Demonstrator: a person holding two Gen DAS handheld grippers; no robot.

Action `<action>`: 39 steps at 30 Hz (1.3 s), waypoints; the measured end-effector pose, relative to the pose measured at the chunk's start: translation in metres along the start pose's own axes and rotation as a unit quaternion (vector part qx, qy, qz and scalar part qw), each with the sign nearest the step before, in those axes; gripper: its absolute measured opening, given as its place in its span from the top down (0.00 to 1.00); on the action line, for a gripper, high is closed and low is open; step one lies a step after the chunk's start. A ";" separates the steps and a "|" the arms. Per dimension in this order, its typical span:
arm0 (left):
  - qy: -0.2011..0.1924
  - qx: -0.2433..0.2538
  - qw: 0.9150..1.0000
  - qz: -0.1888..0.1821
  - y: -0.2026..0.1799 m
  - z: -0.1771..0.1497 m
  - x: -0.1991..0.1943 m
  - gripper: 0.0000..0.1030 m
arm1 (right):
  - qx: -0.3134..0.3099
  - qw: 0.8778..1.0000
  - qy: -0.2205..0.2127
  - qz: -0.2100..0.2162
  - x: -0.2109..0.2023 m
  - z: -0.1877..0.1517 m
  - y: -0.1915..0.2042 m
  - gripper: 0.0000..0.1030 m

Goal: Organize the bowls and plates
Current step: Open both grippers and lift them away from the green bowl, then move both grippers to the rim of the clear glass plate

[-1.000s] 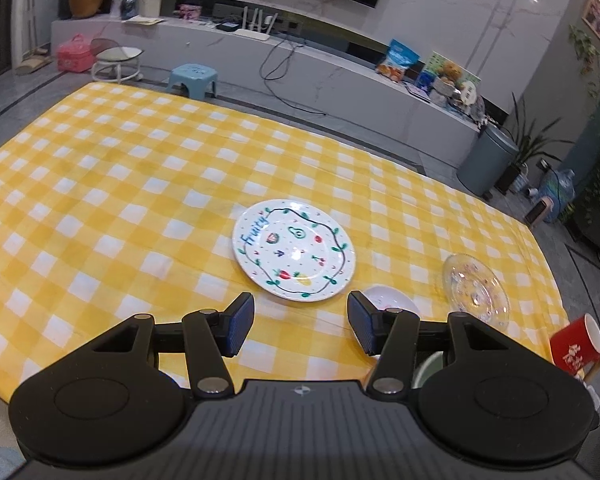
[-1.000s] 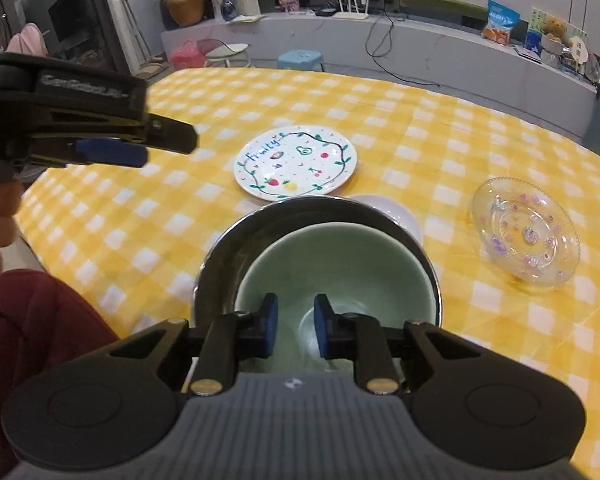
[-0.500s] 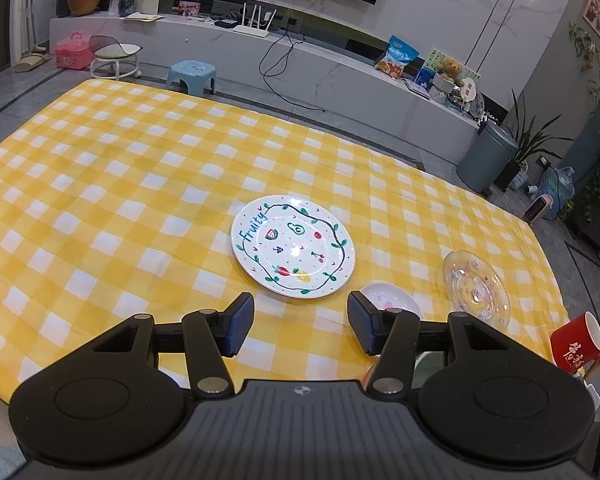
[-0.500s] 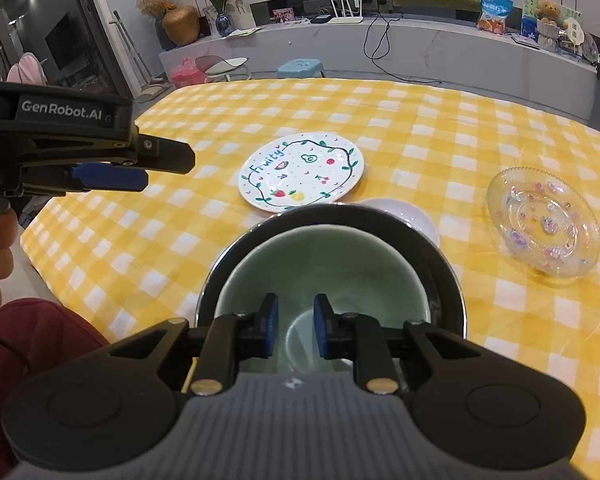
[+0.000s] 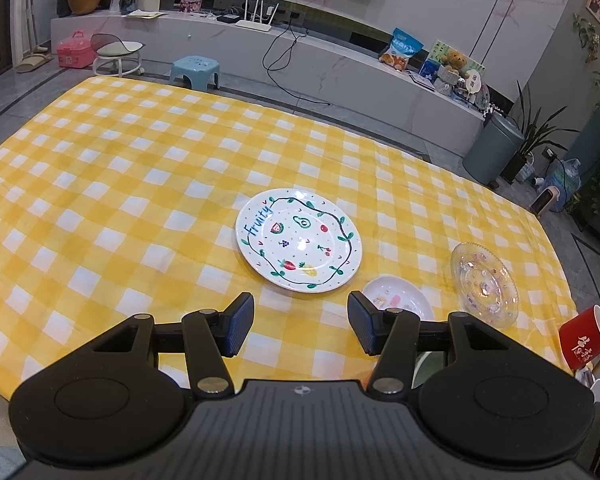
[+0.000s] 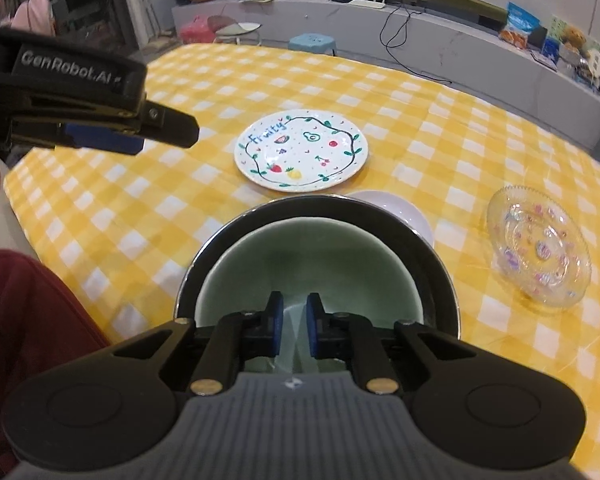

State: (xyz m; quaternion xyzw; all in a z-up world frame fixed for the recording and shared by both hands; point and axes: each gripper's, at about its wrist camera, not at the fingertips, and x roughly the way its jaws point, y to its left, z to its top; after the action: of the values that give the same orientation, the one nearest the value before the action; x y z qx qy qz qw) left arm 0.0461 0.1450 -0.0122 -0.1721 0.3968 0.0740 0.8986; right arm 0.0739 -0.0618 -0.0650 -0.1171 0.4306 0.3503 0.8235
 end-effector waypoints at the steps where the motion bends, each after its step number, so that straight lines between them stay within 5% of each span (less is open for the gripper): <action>1: 0.000 0.001 1.000 0.000 -0.001 0.000 0.000 0.39 | -0.001 1.000 0.000 -0.002 0.000 0.000 0.000 0.90; 8: 0.001 0.014 1.000 0.011 -0.005 -0.003 0.003 0.39 | -0.007 1.000 -0.018 0.008 -0.005 -0.004 -0.001 0.83; 10: 0.000 0.017 1.000 0.012 -0.006 -0.003 0.003 0.39 | 0.012 0.999 -0.036 -0.003 -0.012 -0.005 -0.003 0.56; 11: -0.001 0.018 1.000 0.013 -0.007 -0.003 0.003 0.39 | 0.019 0.999 -0.043 -0.005 -0.015 -0.004 -0.006 0.54; 18: -0.016 0.021 1.000 0.015 -0.012 -0.003 0.000 0.38 | 0.070 0.993 -0.094 0.021 -0.041 -0.008 -0.026 0.51; 24: -0.024 0.020 0.999 -0.008 -0.019 -0.001 0.000 0.35 | 0.176 0.973 -0.128 0.079 -0.054 -0.010 -0.064 0.44; 39: 0.004 0.011 0.999 -0.039 -0.021 0.004 0.027 0.35 | 0.355 0.925 -0.119 0.056 -0.038 -0.042 -0.160 0.42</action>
State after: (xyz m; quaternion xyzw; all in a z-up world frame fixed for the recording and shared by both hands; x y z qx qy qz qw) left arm 0.0730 0.1263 -0.0245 -0.1781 0.3941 0.0334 0.9010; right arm 0.1417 -0.2172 -0.0771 0.2503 0.4317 0.2314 0.8351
